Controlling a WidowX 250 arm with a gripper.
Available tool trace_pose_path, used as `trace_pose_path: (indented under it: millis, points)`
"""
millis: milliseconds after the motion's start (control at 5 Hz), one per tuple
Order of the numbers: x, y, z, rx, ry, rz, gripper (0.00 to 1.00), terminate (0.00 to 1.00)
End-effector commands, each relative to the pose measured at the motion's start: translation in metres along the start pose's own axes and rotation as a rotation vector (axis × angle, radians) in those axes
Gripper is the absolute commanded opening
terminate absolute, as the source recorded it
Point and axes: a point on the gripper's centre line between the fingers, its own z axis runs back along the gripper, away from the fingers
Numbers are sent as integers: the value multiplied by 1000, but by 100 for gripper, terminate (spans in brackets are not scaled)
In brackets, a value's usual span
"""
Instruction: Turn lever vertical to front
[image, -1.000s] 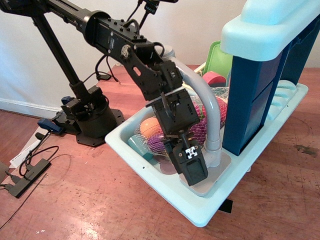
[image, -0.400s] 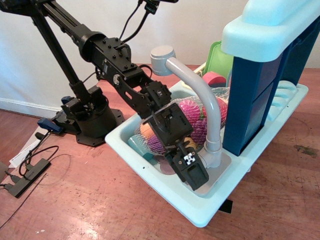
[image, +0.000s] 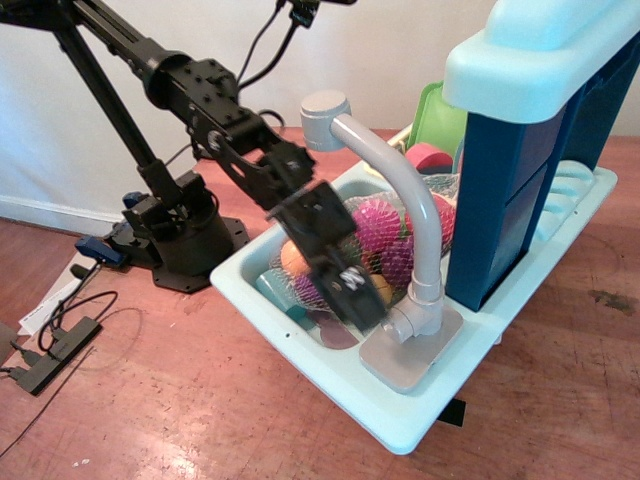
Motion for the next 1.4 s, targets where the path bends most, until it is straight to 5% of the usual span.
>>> trace_pose_path:
  millis: [0, 1200]
  points:
    - [-6, 11, 70, 22, -72, 36, 100, 0]
    - [-14, 2, 87, 32, -58, 20, 100, 0]
